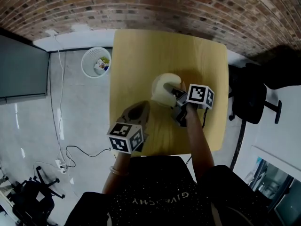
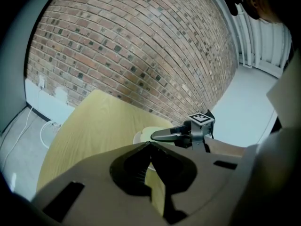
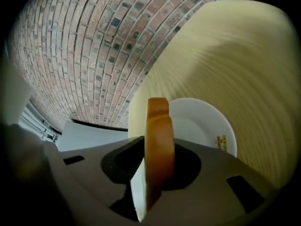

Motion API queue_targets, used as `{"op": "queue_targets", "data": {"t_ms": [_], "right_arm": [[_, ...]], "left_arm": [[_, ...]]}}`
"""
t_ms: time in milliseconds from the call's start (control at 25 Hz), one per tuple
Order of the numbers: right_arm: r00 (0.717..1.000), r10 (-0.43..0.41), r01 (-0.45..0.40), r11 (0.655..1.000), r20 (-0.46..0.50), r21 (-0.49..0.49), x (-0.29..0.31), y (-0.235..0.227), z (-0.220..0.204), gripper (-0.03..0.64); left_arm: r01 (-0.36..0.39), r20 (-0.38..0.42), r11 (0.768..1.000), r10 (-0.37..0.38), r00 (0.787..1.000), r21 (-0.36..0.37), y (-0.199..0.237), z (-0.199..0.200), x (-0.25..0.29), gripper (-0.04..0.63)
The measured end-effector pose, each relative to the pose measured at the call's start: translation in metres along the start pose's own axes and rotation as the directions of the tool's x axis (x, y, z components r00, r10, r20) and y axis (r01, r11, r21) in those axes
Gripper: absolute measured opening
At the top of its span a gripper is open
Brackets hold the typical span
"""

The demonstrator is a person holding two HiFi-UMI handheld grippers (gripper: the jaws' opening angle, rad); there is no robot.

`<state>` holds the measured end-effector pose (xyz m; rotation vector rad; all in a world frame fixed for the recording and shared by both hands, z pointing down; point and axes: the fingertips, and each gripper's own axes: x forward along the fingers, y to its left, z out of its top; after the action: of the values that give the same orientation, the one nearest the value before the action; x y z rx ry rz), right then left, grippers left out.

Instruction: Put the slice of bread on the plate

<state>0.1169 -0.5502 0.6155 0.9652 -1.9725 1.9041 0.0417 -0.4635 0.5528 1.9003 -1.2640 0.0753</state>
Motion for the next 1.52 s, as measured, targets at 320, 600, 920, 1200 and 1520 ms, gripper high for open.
{"op": "queue_targets", "data": {"t_ms": [320,600,920,1200,1520], "right_arm": [[0.984,-0.179,0.181,0.979,0.028,-0.092,-0.004,-0.012,0.002,0.19],[0.944,-0.308,0.329,0.909,0.119,-0.255,-0.013,-0.01,0.003,0.291],[0.841,-0.447,0.524,0.813,0.304,-0.255,-0.063,-0.029,0.018,0.301],[0.852,-0.305,0.396,0.907,0.426,-0.141,-0.107,-0.015,0.001,0.299],[0.835,0.15,-0.098,0.987,0.53,-0.125,-0.135,0.054,-0.031,0.202]], "left_arm": [[0.016,0.015,1.0,-0.016,1.0,-0.001,-0.008,-0.002,-0.008,0.01],[0.025,0.023,1.0,-0.025,0.999,0.009,-0.015,-0.007,-0.018,0.009],[0.044,0.025,0.998,-0.045,0.999,0.04,-0.026,-0.006,-0.027,0.009],[0.079,-0.024,0.994,-0.077,0.997,0.08,-0.037,-0.003,-0.026,0.01],[0.171,-0.024,0.978,-0.17,0.985,0.117,-0.069,0.019,-0.022,0.01]]}}
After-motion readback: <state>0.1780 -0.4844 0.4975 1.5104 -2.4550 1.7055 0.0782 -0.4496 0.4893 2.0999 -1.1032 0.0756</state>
